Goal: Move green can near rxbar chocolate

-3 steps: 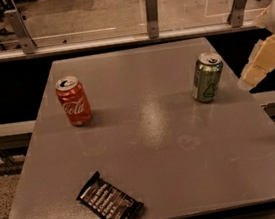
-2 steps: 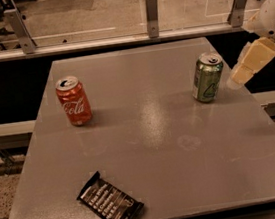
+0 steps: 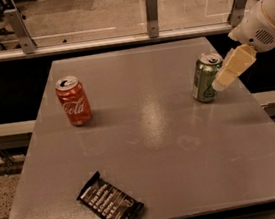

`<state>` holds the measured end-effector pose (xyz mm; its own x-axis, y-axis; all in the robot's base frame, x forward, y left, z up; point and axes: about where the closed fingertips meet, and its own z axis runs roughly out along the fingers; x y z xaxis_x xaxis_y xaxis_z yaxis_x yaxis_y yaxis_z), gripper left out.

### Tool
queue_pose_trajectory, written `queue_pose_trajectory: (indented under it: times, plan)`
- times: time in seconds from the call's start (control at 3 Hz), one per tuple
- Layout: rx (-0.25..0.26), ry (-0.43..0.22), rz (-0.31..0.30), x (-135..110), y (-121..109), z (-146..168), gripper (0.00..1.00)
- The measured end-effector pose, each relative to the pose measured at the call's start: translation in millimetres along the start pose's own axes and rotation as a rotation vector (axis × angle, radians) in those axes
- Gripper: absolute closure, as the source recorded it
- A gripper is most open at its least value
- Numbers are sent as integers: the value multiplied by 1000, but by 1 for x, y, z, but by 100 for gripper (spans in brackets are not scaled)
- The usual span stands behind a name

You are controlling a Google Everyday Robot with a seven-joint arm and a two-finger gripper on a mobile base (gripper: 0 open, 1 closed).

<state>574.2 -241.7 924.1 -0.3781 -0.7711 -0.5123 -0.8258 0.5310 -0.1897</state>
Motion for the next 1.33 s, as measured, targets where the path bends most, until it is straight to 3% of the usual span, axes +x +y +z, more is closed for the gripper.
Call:
queue_pose_trajectory:
  times: [0.67, 1.0, 1.33]
  plan:
    - [-25, -12, 9, -4, 1, 15, 0]
    - [-46, -20, 11, -7, 4, 20, 16]
    - [-65, -25, 6, -9, 7, 26, 39]
